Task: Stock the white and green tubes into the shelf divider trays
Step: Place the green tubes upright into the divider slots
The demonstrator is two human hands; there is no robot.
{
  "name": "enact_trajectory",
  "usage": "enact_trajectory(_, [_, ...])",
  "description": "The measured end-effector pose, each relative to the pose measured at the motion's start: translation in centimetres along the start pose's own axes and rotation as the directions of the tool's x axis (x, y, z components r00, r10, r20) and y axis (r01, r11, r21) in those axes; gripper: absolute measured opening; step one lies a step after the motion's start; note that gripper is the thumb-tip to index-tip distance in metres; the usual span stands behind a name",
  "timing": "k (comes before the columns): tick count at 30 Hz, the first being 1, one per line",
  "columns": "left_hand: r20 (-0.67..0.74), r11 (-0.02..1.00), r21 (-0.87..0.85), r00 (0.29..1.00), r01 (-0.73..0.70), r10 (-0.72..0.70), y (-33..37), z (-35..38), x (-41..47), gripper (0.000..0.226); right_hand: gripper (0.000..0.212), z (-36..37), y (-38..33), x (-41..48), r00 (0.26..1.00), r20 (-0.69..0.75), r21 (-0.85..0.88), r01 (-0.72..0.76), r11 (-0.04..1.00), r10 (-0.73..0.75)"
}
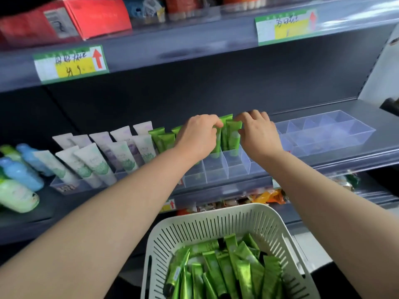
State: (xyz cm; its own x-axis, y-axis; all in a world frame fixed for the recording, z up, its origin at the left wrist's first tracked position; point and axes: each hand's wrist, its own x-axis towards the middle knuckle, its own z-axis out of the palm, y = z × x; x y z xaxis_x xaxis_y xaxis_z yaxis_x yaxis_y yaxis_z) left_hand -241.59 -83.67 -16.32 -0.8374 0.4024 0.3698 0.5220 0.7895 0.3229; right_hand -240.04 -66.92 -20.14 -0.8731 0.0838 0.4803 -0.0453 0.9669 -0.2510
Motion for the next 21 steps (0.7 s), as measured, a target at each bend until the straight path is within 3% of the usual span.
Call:
enact_trajectory(5, [0.051,0.982,0.128,0.990,-0.136,0.131,-0.8,0.6,-4.8,0.033,0.031,0.0,-0.9,-6.4,0.991,-0.008,-0.080,0.130,0.988,-0.131])
enact_trajectory(10, [0.203,0.942,0.193,0.951,-0.274,0.235,-3.4,4.9,-13.5,0.034,0.033,3.0,-1.6,-14.5,0.969,0.130,-0.110,0.224,0.968,-0.210])
enact_trajectory(15, [0.450,0.984,0.168,0.893,-0.057,-0.025,-5.5,10.0,-21.6,0.039,0.034,7.2,-2.0,-20.5,0.883,0.447,-0.063,0.188,0.980,-0.141])
enact_trajectory(18, [0.563,0.983,0.123,0.806,0.134,-0.180,-6.3,12.3,-25.9,0.032,0.037,9.2,-1.5,-23.0,0.763,0.646,-0.095,0.105,0.990,-0.019])
enact_trajectory(21, [0.597,0.965,0.086,0.762,0.249,-0.250,-7.0,13.9,-28.6,0.036,0.052,10.7,-0.7,-24.7,0.660,0.746,-0.149,0.039,0.988,0.087])
